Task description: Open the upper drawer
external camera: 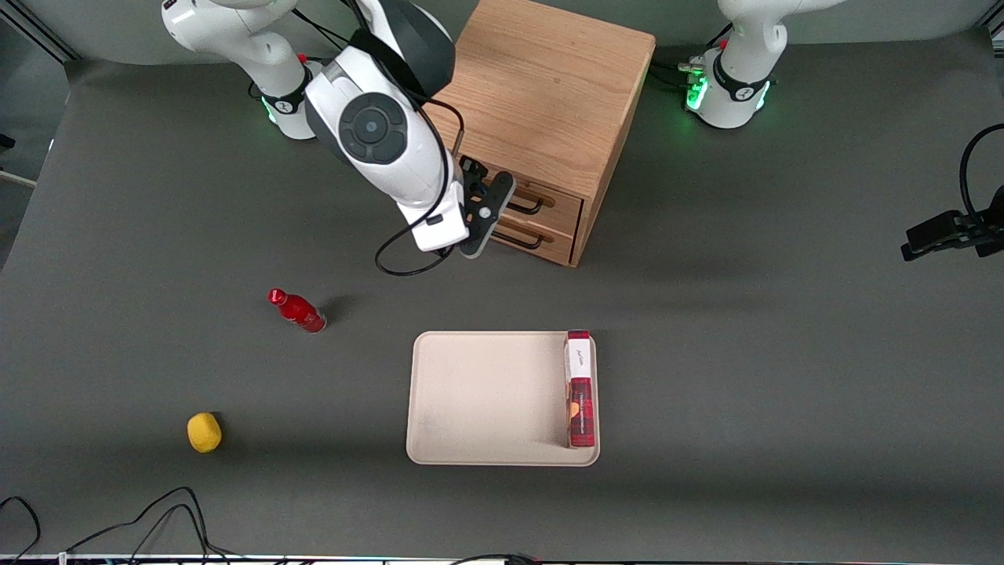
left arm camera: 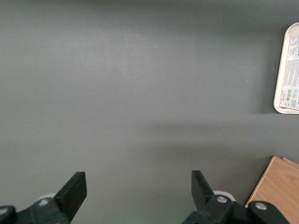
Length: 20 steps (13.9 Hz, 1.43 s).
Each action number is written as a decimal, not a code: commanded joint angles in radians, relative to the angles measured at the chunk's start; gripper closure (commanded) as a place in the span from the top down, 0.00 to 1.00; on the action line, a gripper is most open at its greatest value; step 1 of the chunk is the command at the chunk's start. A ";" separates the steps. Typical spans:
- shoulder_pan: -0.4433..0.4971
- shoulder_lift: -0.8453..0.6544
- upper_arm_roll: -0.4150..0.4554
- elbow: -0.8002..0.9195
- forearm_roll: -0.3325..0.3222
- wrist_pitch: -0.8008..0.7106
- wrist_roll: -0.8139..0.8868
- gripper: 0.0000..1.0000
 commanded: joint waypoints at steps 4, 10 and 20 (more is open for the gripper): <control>0.028 0.009 -0.004 -0.025 -0.039 0.030 0.037 1.00; 0.038 0.017 -0.003 -0.032 -0.037 0.030 0.086 1.00; 0.052 0.019 0.000 -0.055 -0.036 0.043 0.087 1.00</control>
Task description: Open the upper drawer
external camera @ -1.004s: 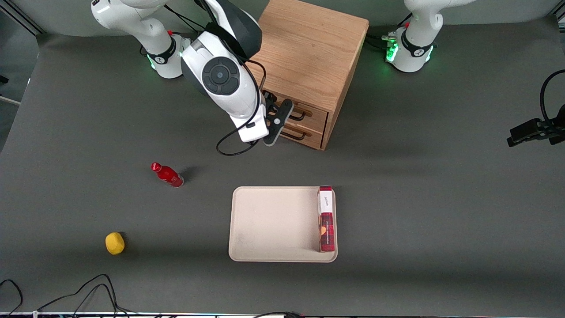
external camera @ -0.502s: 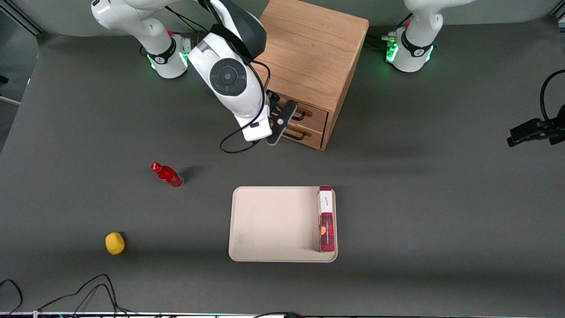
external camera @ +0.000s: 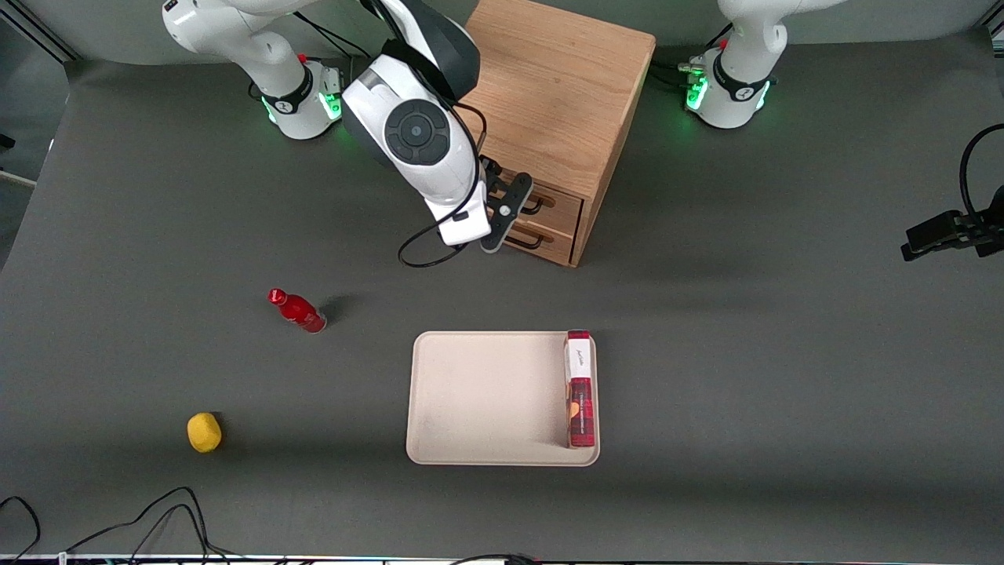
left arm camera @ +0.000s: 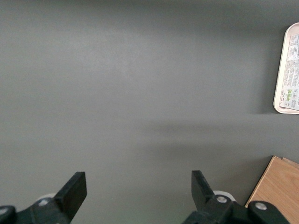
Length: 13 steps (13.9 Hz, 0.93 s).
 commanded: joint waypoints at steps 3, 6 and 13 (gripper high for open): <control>0.009 0.003 -0.001 -0.033 -0.014 0.058 0.025 1.00; 0.007 0.008 -0.001 -0.033 -0.014 0.073 0.024 1.00; -0.008 0.040 -0.002 -0.025 -0.035 0.109 0.018 1.00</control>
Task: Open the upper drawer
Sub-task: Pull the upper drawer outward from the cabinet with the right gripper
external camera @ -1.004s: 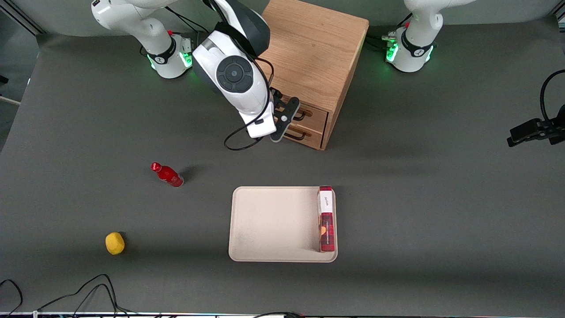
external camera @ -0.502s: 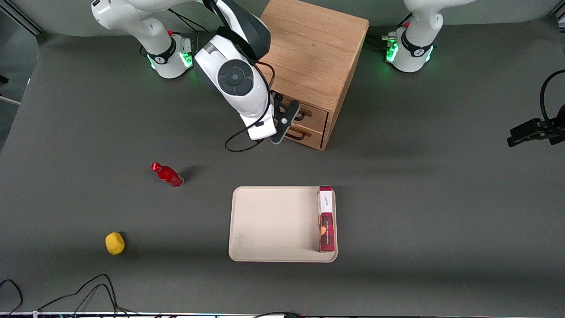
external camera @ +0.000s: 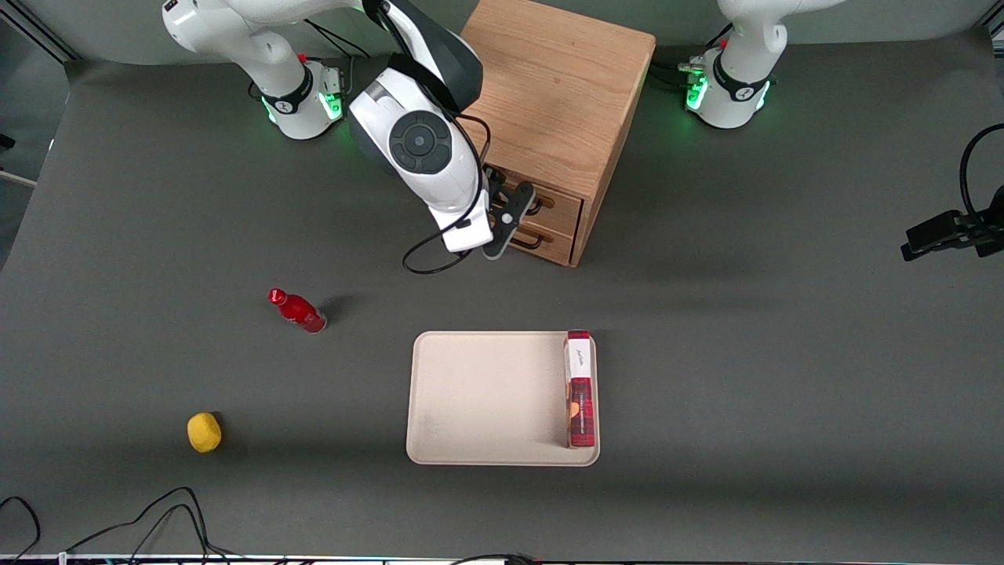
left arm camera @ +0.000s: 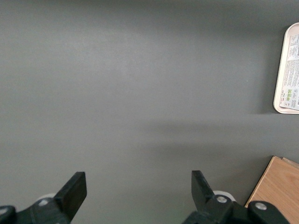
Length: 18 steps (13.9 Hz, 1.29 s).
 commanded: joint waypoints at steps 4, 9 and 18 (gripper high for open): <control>-0.010 0.026 -0.010 0.013 -0.059 0.029 0.013 1.00; -0.049 0.026 -0.013 0.023 -0.059 0.027 0.010 1.00; -0.110 0.055 -0.017 0.108 -0.059 0.022 -0.018 1.00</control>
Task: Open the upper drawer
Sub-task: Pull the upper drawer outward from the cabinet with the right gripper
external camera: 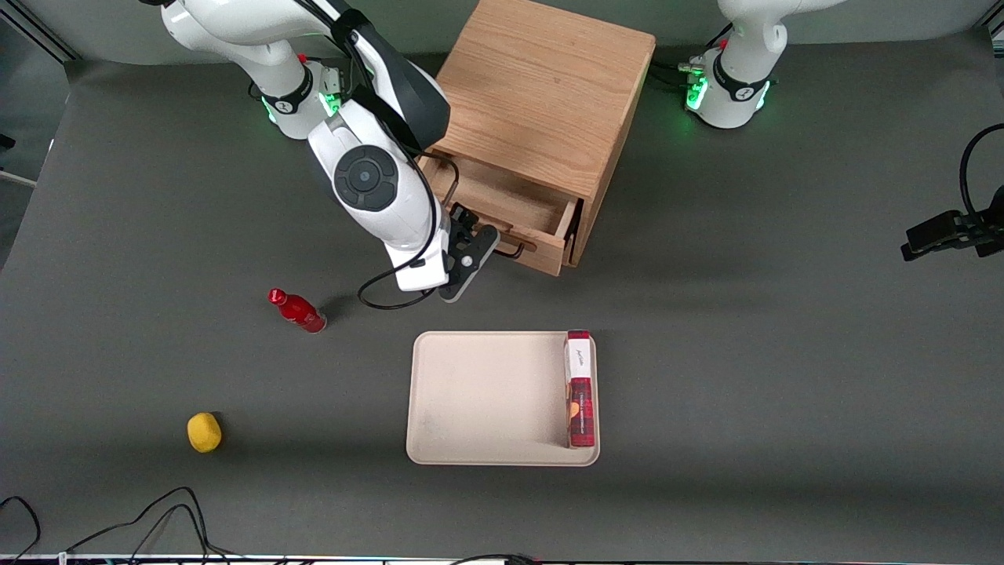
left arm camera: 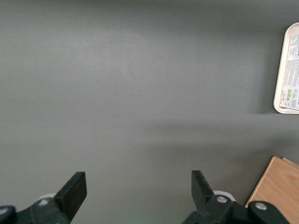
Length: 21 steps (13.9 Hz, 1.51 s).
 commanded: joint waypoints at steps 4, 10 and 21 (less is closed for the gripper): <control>-0.019 0.045 0.003 0.072 -0.016 -0.002 -0.017 1.00; -0.035 0.070 0.003 0.105 -0.027 -0.002 -0.019 1.00; -0.056 0.117 0.003 0.147 -0.064 0.000 -0.036 1.00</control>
